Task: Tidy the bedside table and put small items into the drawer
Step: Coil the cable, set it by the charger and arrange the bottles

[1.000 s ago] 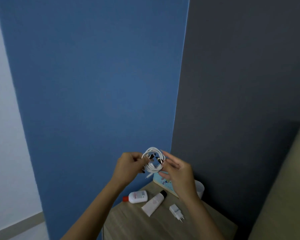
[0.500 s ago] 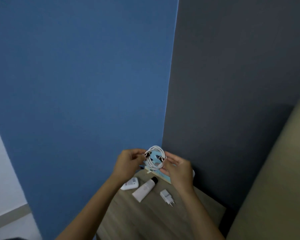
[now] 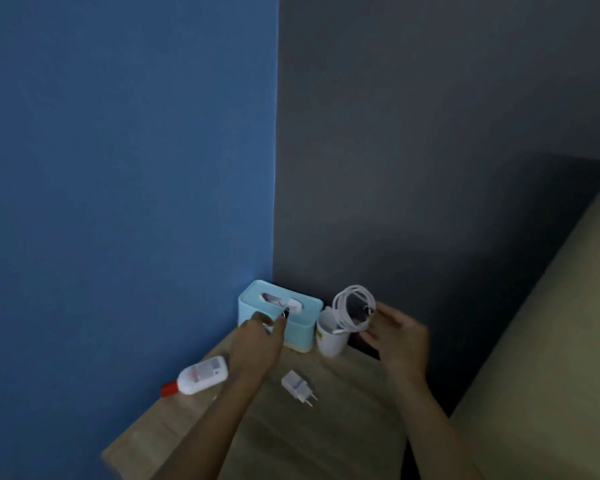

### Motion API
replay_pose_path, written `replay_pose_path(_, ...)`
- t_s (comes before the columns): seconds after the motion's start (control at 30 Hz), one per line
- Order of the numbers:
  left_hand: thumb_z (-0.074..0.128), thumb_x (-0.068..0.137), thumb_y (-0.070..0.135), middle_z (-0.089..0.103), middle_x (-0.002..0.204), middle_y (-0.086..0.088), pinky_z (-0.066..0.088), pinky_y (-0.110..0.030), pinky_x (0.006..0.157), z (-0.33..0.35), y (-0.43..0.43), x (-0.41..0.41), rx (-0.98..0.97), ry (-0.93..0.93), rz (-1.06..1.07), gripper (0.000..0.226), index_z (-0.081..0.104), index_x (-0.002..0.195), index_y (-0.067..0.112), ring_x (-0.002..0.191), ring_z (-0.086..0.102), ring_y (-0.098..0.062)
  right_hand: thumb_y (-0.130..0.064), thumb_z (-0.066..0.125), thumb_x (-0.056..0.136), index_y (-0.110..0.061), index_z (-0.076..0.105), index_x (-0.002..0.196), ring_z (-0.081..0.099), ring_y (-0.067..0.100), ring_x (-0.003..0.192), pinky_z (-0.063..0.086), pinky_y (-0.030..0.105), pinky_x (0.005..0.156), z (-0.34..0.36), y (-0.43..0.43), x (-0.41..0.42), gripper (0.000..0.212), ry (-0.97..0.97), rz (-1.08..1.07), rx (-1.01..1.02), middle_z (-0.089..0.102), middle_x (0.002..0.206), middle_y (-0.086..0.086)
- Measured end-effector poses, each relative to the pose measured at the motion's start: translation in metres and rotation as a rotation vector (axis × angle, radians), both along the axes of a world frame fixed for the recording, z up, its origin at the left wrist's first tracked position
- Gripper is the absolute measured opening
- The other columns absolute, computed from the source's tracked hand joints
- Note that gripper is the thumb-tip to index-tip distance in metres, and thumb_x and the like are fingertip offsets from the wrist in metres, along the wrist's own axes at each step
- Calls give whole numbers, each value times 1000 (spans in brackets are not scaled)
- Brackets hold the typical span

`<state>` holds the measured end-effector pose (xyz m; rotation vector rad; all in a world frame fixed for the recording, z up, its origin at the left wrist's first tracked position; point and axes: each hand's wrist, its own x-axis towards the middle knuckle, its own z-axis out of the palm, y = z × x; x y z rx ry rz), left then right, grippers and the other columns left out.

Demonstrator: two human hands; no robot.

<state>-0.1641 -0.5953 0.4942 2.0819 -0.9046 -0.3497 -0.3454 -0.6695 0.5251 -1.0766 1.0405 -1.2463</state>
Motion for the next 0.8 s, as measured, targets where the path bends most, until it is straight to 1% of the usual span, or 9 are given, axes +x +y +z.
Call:
replay_pose_path(0.1, 49, 91, 48, 58, 122, -20, 46, -34, 86, -50, -27, -20, 232, 47, -51, 58, 47, 129, 5, 110, 58, -36, 2, 56, 91, -6, 68, 106, 68, 21, 84, 58, 29, 71, -27, -25, -30, 21, -8, -159, 54, 70, 89, 6)
replay_pose_path(0.17, 51, 89, 50, 54, 127, -19, 45, -36, 93, -76, -37, -32, 309, 19, -79, 66, 39, 136, 5, 115, 55, -36, 3, 53, 93, 0, 62, 118, 65, 19, 82, 57, 28, 71, -43, -34, -47, 27, -2, -222, 70, 68, 87, 6)
replay_pose_path(0.27, 48, 82, 67, 56, 130, -13, 46, -37, 95, -108, -50, -41, 472, -154, -85, 81, 35, 138, 9, 119, 54, -28, 2, 50, 94, -2, 63, 114, 63, 18, 81, 56, 25, 68, -62, -39, -60, 24, 26, -248, 71, 67, 87, 4)
replay_pose_path(0.33, 47, 82, 68, 54, 132, -10, 45, -36, 94, -121, -53, -47, 525, -188, -111, 82, 29, 140, 12, 121, 52, -25, 3, 50, 94, -7, 65, 106, 64, 18, 81, 56, 24, 67, -68, -40, -61, 22, 30, -251, 66, 67, 85, 3)
replay_pose_path(0.5, 45, 94, 39, 51, 134, -13, 47, -38, 91, -134, -56, -49, 505, -179, -126, 55, 29, 139, 12, 119, 53, -27, 3, 49, 94, -9, 62, 112, 63, 24, 90, 56, 27, 71, -77, -48, -61, 25, -6, -292, 78, 66, 93, 8)
replay_pose_path(0.6, 45, 96, 26, 46, 138, -12, 48, -37, 95, -132, -60, -45, 469, -269, -189, 49, 30, 139, 10, 121, 51, -25, 2, 50, 94, -4, 59, 122, 64, 28, 96, 56, 38, 81, -82, -52, -61, 30, -8, -307, 83, 66, 104, 16)
replay_pose_path(0.67, 45, 96, 27, 47, 135, -11, 48, -35, 93, -129, -65, -43, 394, -338, -233, 44, 34, 136, 13, 117, 53, -24, 1, 51, 94, -4, 60, 123, 65, 27, 95, 57, 33, 76, -85, -52, -59, 30, -13, -314, 80, 67, 103, 14)
replay_pose_path(0.73, 47, 95, 32, 46, 134, -10, 49, -33, 87, -126, -71, -47, 293, -345, -313, 48, 32, 138, 15, 112, 57, -25, 1, 53, 93, -5, 61, 121, 66, 24, 92, 58, 26, 67, -93, -53, -54, 30, 0, -317, 91, 68, 99, 10)
replay_pose_path(0.8, 48, 94, 38, 44, 136, -9, 49, -33, 86, -126, -79, -54, 209, -352, -409, 56, 29, 142, 16, 112, 58, -24, 0, 55, 93, -5, 62, 120, 67, 24, 93, 57, 27, 68, -108, -52, -46, 29, 17, -317, 117, 69, 102, 11)
